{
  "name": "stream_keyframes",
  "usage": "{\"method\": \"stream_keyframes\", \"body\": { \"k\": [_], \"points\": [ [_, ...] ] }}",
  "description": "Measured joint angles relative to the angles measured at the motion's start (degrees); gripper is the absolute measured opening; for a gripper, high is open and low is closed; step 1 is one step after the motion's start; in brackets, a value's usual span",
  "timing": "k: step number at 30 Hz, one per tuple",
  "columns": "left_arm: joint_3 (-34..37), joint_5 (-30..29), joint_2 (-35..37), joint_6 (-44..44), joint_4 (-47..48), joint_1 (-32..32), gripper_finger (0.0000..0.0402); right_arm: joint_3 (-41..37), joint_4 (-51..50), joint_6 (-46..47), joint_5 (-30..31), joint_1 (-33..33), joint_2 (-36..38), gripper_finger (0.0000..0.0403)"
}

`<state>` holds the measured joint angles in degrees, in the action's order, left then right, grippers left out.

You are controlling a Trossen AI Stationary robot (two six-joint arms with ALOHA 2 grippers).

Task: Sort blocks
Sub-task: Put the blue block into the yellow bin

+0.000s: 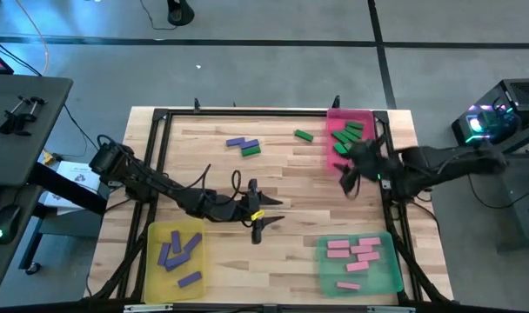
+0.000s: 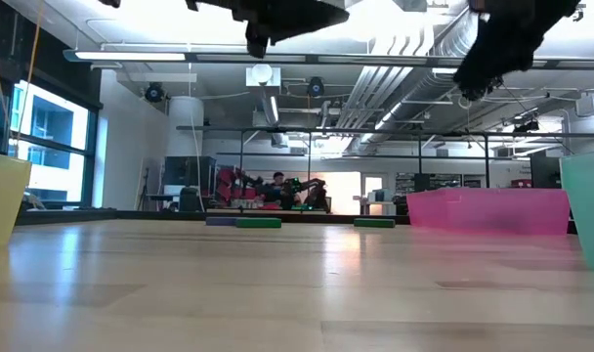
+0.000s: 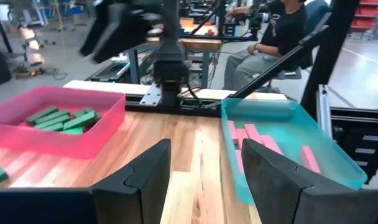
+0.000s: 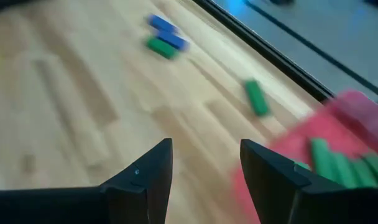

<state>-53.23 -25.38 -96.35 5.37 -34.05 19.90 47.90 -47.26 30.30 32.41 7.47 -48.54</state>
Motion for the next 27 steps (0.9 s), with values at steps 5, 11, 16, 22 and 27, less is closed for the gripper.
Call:
{"method": "stream_keyframes", "body": {
  "k": [5, 11, 16, 22, 27],
  "points": [
    [0.0, -0.9, 0.0, 4.4, 3.0, -1.4, 0.0186, 0.0, 7.1, 2.6, 8.9, 15.6, -6.1, 0.0171],
    [0.0, -5.9, 0.0, 15.6, 11.6, -5.0, 0.0186, 0.0, 16.4, 2.9, 13.1, 27.3, -17.5, 0.0171],
    [0.0, -2.6, 0.8, 25.2, 26.4, -13.0, 0.0186, -0.1, 19.1, 8.5, 17.6, 32.9, -25.2, 0.0171],
    [0.0, 2.6, 0.7, 29.6, 43.8, -24.4, 0.0186, -0.1, 16.0, 16.3, 22.1, 37.1, -27.0, 0.0171],
    [-1.6, 3.4, 0.7, 30.7, 58.2, -32.9, 0.0186, -0.1, 14.5, 17.4, 25.3, 38.5, -25.3, 0.0171]
  ]
}}
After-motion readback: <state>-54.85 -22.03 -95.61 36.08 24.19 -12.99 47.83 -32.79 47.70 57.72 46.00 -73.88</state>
